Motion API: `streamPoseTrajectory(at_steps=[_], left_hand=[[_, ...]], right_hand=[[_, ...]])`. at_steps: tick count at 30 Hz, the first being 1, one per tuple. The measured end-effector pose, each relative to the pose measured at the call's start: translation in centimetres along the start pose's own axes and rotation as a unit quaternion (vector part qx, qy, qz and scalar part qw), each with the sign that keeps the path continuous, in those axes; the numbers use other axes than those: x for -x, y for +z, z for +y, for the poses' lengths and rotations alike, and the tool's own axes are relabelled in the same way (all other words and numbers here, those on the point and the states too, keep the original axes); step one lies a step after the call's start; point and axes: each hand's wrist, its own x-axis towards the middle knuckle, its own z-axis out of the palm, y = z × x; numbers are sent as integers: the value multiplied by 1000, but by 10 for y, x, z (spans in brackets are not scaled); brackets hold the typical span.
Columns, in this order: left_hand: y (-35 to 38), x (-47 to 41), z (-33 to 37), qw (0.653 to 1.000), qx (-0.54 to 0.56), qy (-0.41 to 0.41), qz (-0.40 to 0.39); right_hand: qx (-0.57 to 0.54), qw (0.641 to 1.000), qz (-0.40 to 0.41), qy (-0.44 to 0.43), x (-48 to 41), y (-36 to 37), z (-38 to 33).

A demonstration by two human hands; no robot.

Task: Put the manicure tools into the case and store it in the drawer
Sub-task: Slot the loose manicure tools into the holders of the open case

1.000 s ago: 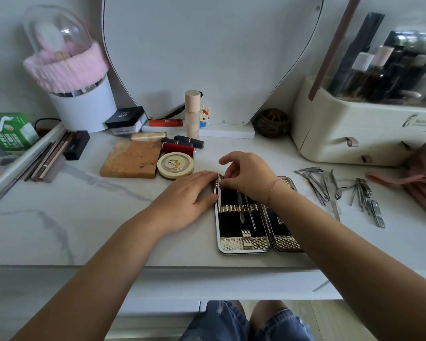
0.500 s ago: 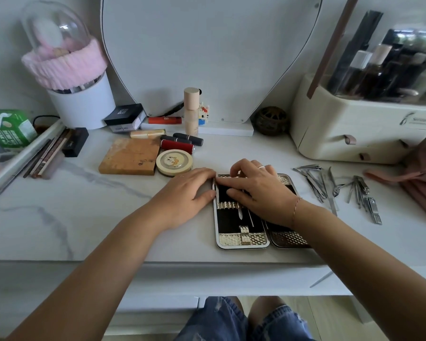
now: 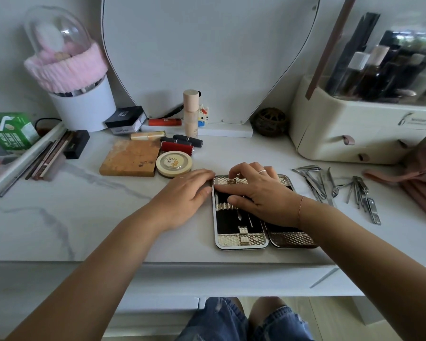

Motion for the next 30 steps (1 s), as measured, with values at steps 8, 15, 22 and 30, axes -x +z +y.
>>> streamPoseTrajectory(at_steps=[8, 15, 22, 30], left_hand=[[1, 0, 0, 1000, -7, -5, -2], [1, -1, -1, 1000, -5, -1, 1], [2, -1, -3, 1000, -2, 0, 1], [3, -1, -5, 1000, 1, -1, -3]], right_hand=[[-26, 999, -13, -24, 9, -4, -1], [-64, 998, -3, -29, 14, -4, 0], [-35, 999, 9, -19, 12, 3, 2], [-44, 998, 19, -34, 15, 5, 1]])
